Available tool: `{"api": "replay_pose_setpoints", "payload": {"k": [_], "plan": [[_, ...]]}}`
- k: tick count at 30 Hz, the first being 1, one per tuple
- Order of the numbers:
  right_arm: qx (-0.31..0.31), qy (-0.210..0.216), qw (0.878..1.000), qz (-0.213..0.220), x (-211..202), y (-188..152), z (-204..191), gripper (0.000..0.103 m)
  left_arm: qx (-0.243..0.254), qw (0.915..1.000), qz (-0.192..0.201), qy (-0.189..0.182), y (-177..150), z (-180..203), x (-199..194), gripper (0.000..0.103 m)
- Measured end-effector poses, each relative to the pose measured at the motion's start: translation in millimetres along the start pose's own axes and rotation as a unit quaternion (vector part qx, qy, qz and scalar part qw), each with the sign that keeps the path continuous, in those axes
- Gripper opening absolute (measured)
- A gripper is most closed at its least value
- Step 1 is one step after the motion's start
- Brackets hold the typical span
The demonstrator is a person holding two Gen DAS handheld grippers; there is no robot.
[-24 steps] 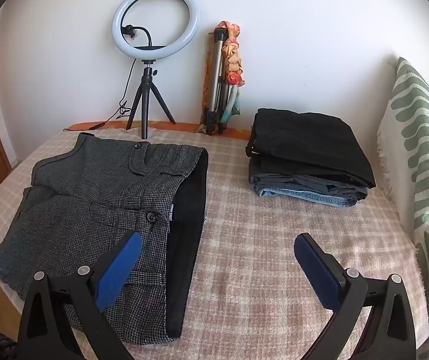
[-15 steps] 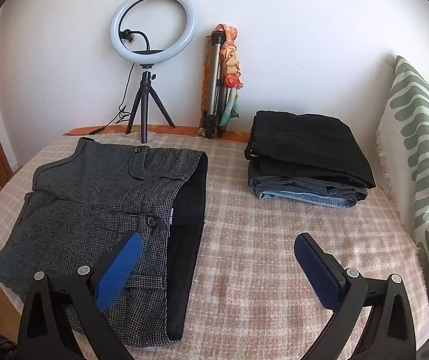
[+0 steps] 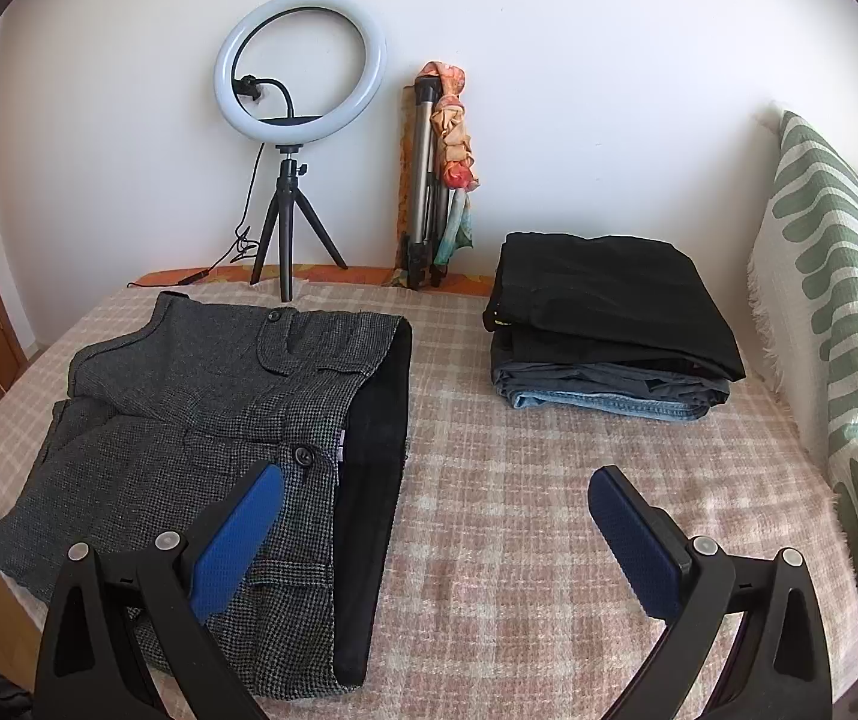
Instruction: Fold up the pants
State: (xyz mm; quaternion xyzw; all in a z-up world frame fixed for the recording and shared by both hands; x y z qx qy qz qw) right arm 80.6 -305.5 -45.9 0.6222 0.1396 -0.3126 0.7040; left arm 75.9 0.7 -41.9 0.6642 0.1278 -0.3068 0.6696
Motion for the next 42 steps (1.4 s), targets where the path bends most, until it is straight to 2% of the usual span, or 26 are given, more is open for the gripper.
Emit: {"api": "replay_pose_setpoints", "payload": {"k": [42], "plan": [[0.003,0.0,1.0,-0.004,0.9,1.5,2.3,0.103,0.006,0.9999,0.009,0.001,2.2,2.4,-4.7,0.103]]}}
Point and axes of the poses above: each gripper's, at about its wrist camera, not at the fingertips, and x roughly the way its jaws point, z to its right, y to its top, the point moved 10 cm from there along x, roughly the way its jaws point, and after that the axes turned 15 degrees about -y, right-handed, at the moved point
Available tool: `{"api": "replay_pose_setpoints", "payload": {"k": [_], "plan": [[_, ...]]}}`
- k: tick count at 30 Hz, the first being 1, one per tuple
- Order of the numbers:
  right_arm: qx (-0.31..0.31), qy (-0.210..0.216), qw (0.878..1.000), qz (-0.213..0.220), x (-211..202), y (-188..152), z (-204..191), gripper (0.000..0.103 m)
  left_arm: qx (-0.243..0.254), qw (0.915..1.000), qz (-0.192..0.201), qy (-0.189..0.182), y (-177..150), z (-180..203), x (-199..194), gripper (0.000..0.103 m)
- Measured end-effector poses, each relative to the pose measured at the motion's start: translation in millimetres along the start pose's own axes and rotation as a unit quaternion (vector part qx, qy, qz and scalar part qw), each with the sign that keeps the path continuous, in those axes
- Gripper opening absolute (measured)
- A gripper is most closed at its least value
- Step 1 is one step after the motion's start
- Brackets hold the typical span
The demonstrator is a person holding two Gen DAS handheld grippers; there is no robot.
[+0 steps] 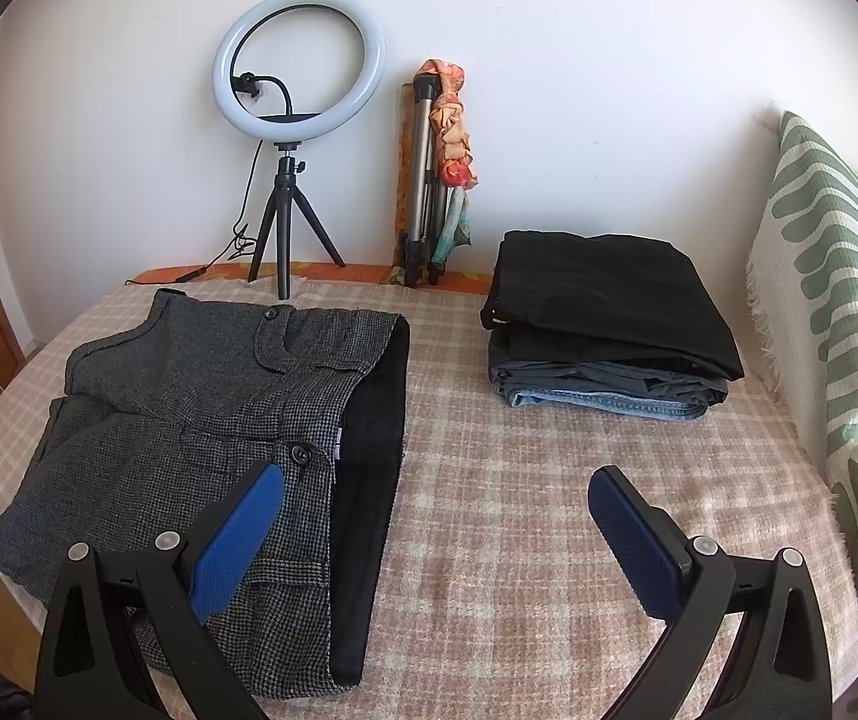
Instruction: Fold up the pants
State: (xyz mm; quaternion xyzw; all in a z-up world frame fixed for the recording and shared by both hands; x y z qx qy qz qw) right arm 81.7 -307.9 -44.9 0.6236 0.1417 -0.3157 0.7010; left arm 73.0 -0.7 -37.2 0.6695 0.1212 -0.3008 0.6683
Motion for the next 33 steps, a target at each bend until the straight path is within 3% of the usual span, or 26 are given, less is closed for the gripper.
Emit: {"api": "replay_pose_setpoints", "payload": {"k": [24,33], "plan": [[-0.002,0.002,1.0,-0.003,2.3,-2.7,-1.8,0.103,0.004,1.0,-0.001,0.004,-0.3,-1.3,2.1,0.103],[0.003,0.024,1.0,-0.008,4.5,-2.9,-7.3,0.103,-0.026,0.9994,-0.01,0.02,-1.3,-27.3,8.6,0.103]]}}
Point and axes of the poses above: each gripper's, at about its wrist camera, not at the fingertips, and x roughly the way its jaws point, z to its right, y to its top, the point moved 10 cm from there along x, roughly the way its jaws point, and after that the axes turned 15 degrees about -y, right-handed, at the moved point
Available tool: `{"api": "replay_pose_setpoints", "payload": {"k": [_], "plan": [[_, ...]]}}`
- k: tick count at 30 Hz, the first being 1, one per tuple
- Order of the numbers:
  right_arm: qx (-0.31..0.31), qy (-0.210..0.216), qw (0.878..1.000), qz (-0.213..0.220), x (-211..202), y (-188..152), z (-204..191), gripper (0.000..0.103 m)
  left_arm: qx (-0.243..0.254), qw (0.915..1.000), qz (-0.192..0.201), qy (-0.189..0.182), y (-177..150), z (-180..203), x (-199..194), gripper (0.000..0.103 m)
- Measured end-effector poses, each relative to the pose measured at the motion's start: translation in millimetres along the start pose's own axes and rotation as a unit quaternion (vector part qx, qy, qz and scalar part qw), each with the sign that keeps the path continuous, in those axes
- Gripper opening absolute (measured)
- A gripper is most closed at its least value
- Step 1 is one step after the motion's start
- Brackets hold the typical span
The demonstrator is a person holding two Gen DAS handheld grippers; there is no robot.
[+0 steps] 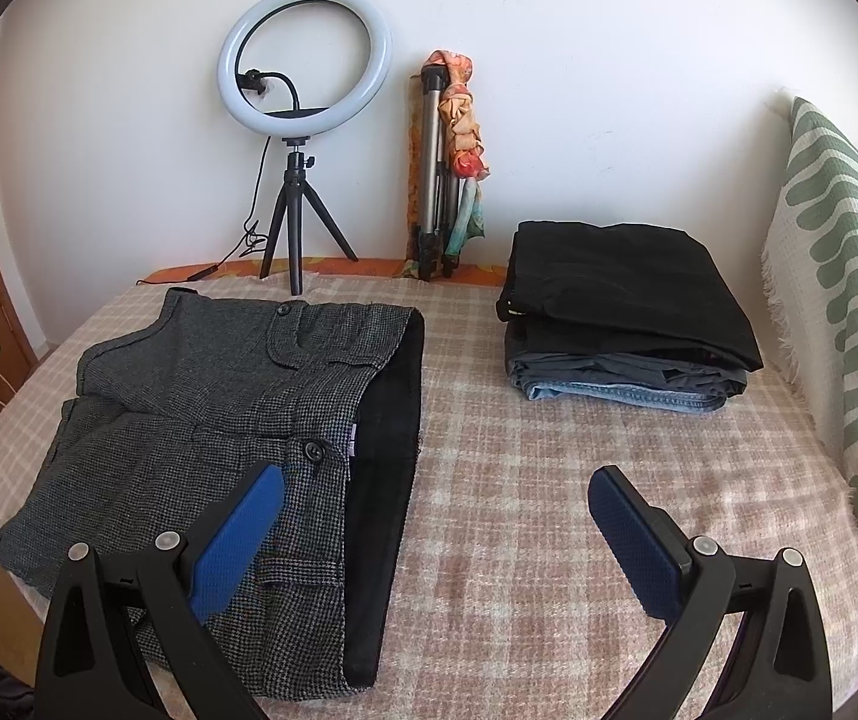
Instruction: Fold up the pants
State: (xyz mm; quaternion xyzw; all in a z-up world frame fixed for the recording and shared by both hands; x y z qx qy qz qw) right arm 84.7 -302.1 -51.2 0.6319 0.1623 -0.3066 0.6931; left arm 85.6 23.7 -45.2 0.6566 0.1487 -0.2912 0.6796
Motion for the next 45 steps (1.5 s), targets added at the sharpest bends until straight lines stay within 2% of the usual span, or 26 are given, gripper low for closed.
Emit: {"api": "replay_pose_setpoints", "payload": {"k": [7,13,21,29,31,34,36,37,42,45], "plan": [[-0.003,0.017,1.0,0.005,2.1,2.5,-9.9,0.103,-0.029,0.9995,-0.013,-0.01,-3.1,-17.5,13.8,0.103],[0.007,0.061,0.998,-0.003,7.9,2.6,-23.2,0.103,-0.025,0.9989,-0.037,-0.013,-6.2,-22.0,30.8,0.103],[-0.025,0.088,0.996,-0.007,22.9,31.9,-39.5,0.103,-0.071,0.9951,-0.059,-0.036,-5.1,-38.0,52.2,0.103],[-0.047,0.105,0.993,-0.027,71.1,76.6,-42.6,0.098,-0.094,0.9914,-0.071,-0.057,8.8,-49.8,74.0,0.097],[-0.065,0.105,0.992,-0.026,82.9,85.6,-46.8,0.098,-0.088,0.9914,-0.076,-0.061,16.7,-54.3,80.1,0.093],[-0.081,0.111,0.99,-0.033,103.4,95.5,-53.7,0.097,-0.068,0.9916,-0.092,-0.06,29.6,-64.1,95.8,0.093],[-0.087,0.122,0.988,-0.047,118.4,100.3,-59.8,0.091,-0.067,0.9902,-0.105,-0.064,37.5,-72.9,108.5,0.092],[-0.092,0.127,0.986,-0.053,124.8,102.2,-63.7,0.087,-0.071,0.989,-0.11,-0.068,41.4,-77.7,115.9,0.092],[-0.131,0.143,0.979,-0.066,154.7,112.1,-85.2,0.086,-0.104,0.9771,-0.143,-0.119,57.3,-93.4,160.9,0.091],[-0.153,0.145,0.974,-0.08,175.1,115.6,-97.2,0.085,-0.11,0.9743,-0.154,-0.122,64.9,-104.0,188.1,0.091]]}}
Point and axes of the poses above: each gripper's, at about its wrist camera, not at the fingertips, and x roughly the way its jaws point, z to its right, y to its top, the point moved 10 cm from there along x, roughly the way its jaws point, and after that the axes turned 15 degrees about -y, right-handed, at the moved point
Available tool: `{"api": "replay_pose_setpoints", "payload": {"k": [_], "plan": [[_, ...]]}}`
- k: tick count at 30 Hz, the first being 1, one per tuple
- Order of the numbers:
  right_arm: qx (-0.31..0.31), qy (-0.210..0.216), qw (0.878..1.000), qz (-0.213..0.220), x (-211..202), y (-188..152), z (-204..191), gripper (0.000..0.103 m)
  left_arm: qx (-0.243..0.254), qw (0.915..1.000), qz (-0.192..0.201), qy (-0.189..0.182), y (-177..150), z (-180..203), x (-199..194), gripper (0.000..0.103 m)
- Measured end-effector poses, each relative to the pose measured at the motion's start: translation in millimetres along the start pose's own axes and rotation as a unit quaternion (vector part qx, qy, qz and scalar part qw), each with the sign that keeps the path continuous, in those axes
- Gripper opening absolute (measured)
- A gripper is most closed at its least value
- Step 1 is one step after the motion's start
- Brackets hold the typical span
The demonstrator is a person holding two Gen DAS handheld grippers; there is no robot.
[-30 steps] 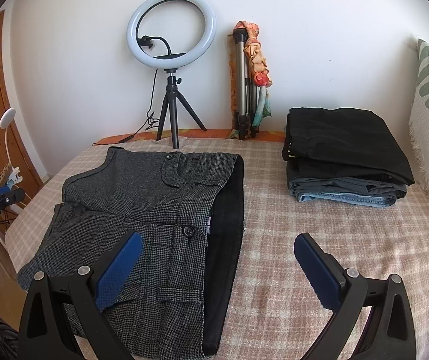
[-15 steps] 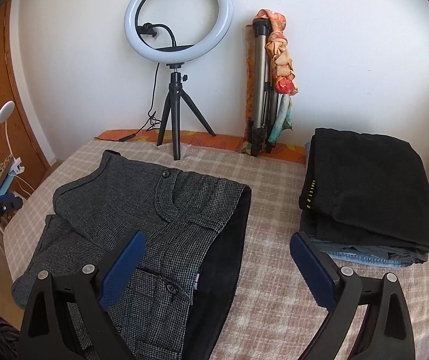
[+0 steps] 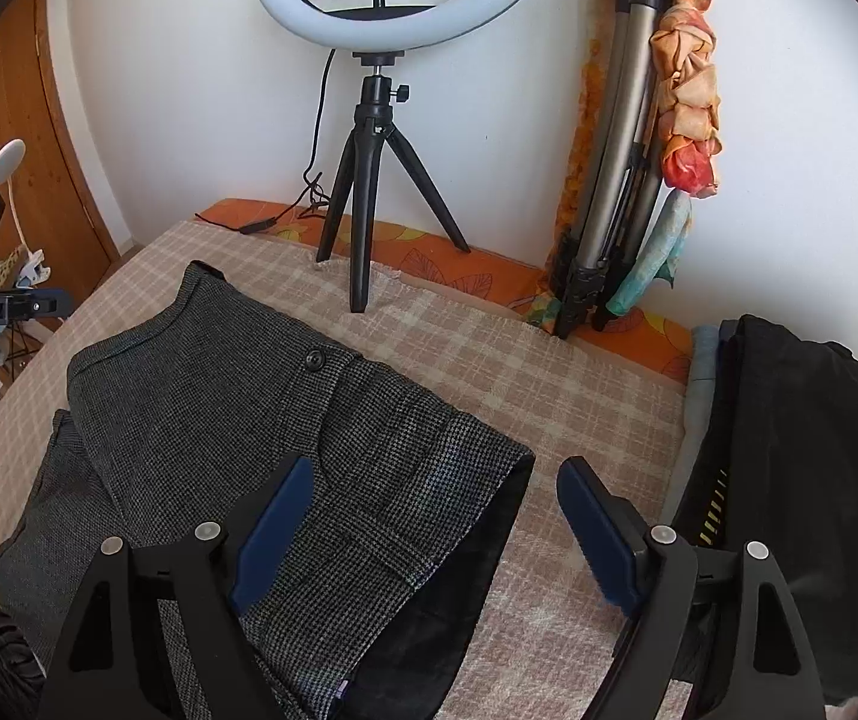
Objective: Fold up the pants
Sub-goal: 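Lower both grippers onto the trouser waistband and close them on it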
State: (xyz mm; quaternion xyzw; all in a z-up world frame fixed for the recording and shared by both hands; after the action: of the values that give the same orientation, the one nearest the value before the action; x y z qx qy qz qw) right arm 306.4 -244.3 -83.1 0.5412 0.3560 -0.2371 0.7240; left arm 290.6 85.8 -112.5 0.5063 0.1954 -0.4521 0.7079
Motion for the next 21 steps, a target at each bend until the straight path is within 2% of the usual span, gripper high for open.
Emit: {"api": "replay_pose_setpoints", "payload": {"k": [4,8,14,18,21], "plan": [[-0.004,0.015,0.999,-0.028,30.6,7.6,-1.6,0.085,-0.012,0.9993,-0.022,-0.028,18.4,-9.5,32.0,0.091],[0.004,0.022,0.998,-0.055,59.8,9.7,-1.6,0.085,-0.015,0.9987,-0.037,-0.033,35.5,-20.5,59.9,0.091],[-0.018,0.033,0.996,-0.075,91.5,9.0,-12.4,0.085,0.002,0.998,-0.062,0.005,51.2,-37.5,100.2,0.091],[-0.027,0.035,0.995,-0.09,108.8,9.3,-15.0,0.085,-0.032,0.9968,-0.072,-0.012,50.7,-46.0,119.3,0.091],[-0.039,0.042,0.993,-0.1,117.5,7.2,-21.0,0.085,-0.035,0.9964,-0.076,-0.017,48.2,-46.5,128.5,0.088]]}}
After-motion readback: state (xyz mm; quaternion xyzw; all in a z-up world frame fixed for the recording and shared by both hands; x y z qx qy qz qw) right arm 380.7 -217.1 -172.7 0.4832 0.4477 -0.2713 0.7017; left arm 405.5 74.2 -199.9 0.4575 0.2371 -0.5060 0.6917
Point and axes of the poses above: each gripper's, at about its wrist camera, not at the fingertips, and x roughly the way its jaws point, z to its right, y to its top, the point moved 10 cm from there along x, roughly the way its jaws point, and after that the axes turned 15 degrees about -y, right-handed, at the moved point
